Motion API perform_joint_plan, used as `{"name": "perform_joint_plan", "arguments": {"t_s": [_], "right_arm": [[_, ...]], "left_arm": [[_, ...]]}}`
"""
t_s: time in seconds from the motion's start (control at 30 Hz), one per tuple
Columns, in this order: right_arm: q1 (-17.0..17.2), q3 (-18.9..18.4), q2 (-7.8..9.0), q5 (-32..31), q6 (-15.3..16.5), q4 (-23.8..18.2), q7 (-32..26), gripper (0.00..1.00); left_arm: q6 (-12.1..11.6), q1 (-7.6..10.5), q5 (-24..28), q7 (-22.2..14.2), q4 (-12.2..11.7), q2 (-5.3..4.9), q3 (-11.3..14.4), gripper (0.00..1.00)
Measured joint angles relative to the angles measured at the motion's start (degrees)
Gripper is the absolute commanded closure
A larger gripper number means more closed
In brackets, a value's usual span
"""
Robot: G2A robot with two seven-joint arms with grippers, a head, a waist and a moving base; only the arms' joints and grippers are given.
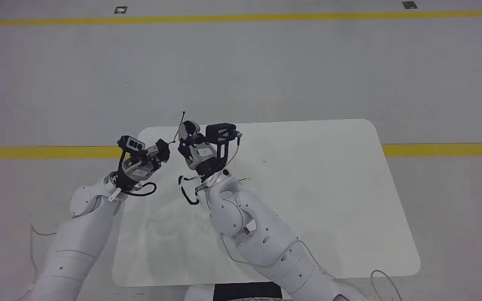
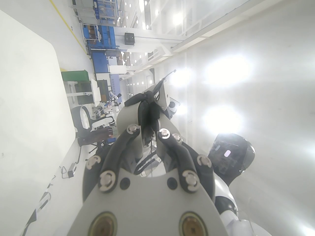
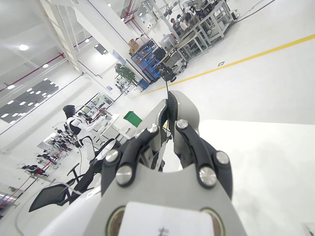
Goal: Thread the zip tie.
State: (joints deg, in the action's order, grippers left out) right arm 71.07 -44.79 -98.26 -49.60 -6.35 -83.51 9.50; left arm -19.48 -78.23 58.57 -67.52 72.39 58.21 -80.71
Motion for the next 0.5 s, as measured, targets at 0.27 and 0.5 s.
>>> {"name": "perform_joint_plan", "arguments": {"t_s": [0.27, 0.5], "right_arm": [[0.51, -0.24, -0.15, -0.80, -0.42, -0.43, 0.30, 1.00], [1.00, -0.53, -0.24, -1.21, 0.01, -1.40, 0.75, 1.00]], "left_arm": [[0.00, 0.00, 0.00, 0.00, 0.00, 0.00, 0.00, 1.00], [0.00, 0.00, 0.00, 0.00, 0.00, 0.00, 0.00, 1.00]]}}
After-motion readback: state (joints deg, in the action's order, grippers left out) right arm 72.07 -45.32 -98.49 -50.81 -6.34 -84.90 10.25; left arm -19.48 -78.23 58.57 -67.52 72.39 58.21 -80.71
